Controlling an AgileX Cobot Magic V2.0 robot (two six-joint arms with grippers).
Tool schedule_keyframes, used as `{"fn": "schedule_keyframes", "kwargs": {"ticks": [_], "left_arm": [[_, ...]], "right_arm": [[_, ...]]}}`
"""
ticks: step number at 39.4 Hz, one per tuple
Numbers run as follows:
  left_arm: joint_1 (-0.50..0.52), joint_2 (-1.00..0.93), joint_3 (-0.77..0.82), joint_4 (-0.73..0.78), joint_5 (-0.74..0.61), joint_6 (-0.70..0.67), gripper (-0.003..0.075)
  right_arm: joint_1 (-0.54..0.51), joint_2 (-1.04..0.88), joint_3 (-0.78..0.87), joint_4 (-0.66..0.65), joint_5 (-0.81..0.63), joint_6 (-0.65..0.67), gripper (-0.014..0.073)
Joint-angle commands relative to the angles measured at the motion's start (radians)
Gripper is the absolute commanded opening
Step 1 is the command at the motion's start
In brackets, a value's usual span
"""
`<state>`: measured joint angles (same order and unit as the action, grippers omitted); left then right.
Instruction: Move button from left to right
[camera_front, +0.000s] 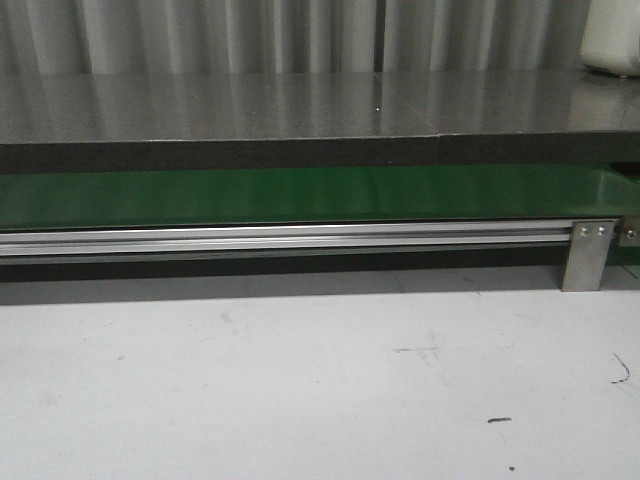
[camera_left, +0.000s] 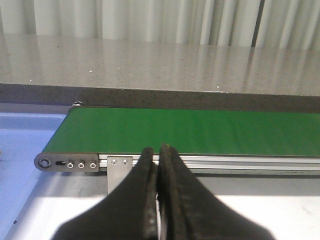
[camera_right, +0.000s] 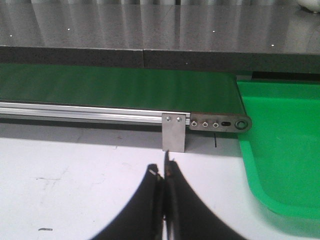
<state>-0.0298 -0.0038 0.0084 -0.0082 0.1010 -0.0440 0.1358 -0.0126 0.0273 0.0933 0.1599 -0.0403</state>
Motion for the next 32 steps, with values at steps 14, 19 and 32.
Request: {"fn": "schedule_keyframes", "kwargs": {"ticks": [14,19,32], "left_arm": [[0.002,-0.012,-0.078,0.000,-0.319,-0.007,-0.0021],[0.002,0.055,-0.233,0.000,-0.121,-0.007,-0.0021],[0.002,0.402,-0.514,0.076,0.192,-0.007,-0.0020]], "right_arm": [[0.002,-0.004,-0.162,0.003,-0.110,0.010,-0.0067],[0.002,0.054,-0.309,0.003,-0.019,0.010,-0.0067],[0.002,0.424,-0.606,0.004,0.207,0.010,-0.0067]]}}
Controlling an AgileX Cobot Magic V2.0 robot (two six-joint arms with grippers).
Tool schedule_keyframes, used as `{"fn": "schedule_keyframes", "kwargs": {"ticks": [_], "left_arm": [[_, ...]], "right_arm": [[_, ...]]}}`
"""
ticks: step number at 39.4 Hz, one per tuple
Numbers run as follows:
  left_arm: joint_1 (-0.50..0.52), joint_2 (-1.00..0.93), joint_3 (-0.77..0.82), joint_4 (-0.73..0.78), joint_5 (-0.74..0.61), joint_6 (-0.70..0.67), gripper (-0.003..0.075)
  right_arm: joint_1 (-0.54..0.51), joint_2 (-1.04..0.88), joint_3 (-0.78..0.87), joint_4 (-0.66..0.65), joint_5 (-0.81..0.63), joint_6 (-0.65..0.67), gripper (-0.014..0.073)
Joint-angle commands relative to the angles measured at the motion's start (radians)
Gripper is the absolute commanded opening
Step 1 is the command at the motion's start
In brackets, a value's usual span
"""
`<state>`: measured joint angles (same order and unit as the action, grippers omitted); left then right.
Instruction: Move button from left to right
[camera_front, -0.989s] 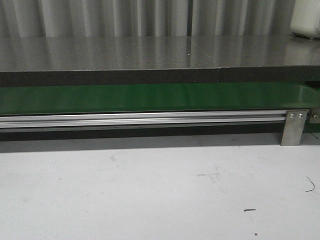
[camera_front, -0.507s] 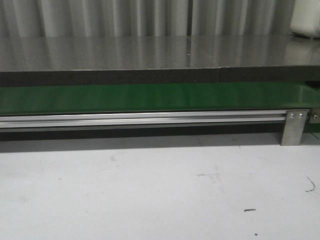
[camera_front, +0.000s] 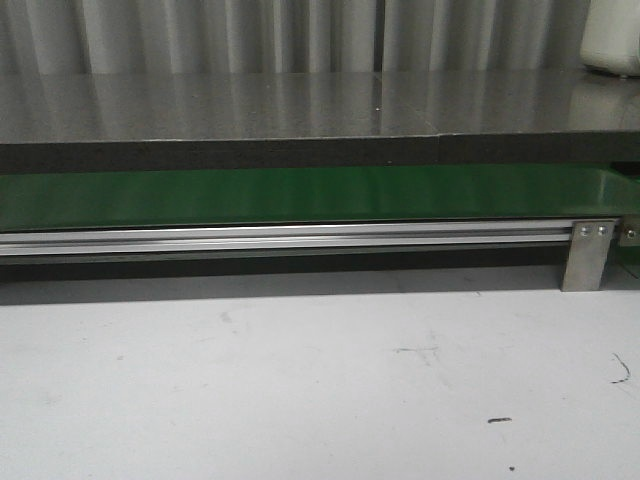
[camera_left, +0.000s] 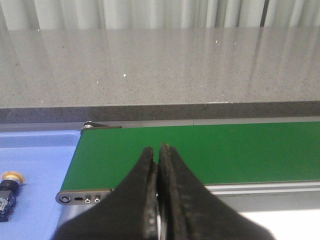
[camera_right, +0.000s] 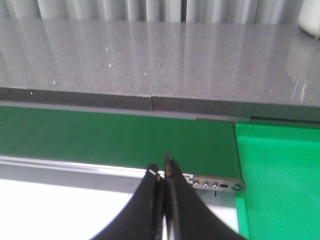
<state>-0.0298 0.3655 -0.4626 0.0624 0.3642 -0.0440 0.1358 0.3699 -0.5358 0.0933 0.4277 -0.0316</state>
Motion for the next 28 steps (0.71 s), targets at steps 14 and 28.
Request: {"fn": "schedule_keyframes", "kwargs": {"ticks": [14,28], "left_arm": [[0.002,0.032,-0.041,0.006,-0.071,-0.007,0.0706],[0.002,0.035,-0.041,0.004,-0.078,-0.007,0.0548]], "right_arm": [[0.002,0.050,-0.043,0.004,-0.068,0.002,0.0554],[0.002,0.050,-0.043,0.004,-0.078,0.001,0.0633]]}}
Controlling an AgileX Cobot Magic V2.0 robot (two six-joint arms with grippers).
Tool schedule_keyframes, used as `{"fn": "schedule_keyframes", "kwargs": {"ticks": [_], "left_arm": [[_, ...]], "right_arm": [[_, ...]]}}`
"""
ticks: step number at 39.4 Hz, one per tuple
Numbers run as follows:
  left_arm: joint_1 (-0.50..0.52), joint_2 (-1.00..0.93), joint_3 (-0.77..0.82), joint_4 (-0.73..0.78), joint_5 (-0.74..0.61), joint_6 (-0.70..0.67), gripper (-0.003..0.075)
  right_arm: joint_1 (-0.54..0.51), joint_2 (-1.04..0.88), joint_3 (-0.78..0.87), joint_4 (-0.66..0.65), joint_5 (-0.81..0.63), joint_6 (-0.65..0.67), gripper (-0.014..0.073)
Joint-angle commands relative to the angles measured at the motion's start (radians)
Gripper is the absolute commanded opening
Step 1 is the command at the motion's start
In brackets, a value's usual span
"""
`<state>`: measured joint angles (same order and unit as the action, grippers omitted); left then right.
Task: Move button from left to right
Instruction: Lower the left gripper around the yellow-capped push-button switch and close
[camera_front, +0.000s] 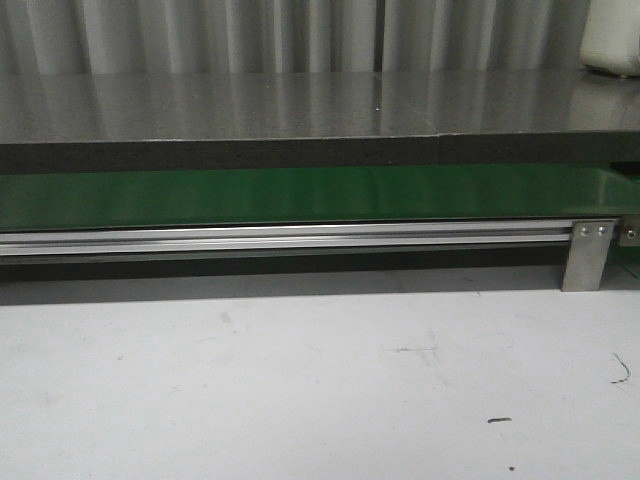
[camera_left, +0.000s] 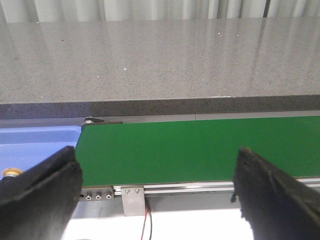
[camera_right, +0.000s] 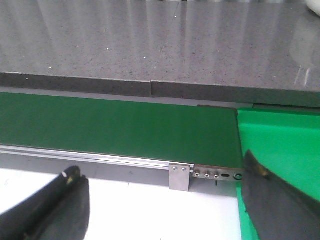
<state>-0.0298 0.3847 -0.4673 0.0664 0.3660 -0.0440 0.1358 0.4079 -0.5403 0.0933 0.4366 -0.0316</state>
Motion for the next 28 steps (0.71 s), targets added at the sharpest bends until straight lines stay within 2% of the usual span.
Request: {"fn": "schedule_keyframes", "kwargs": {"ticks": [1,8,16,28], "left_arm": [[0.002,0.015,-0.036,0.000,-0.080,-0.007,0.0542],[0.002,0.106,-0.082,-0.007,-0.085,-0.007,0.0542],[0.025,0.375,-0.254,0.012,-0.043,-0.012,0.0542],[0.227,0.722,-0.532,0.012,0.066,-0.026,0.0542]], "right_arm": [[0.002,0.012,-0.038,0.004,-0.087,0.001,0.0633],[0.002,0.012,-0.038,0.004,-0.087,0.001,0.0633],[0.002,0.012,-0.038,0.004,-0.087,0.001,0.0633],[0.002,0.012,-0.038,0.004,-0.087,0.001,0.0633]]}}
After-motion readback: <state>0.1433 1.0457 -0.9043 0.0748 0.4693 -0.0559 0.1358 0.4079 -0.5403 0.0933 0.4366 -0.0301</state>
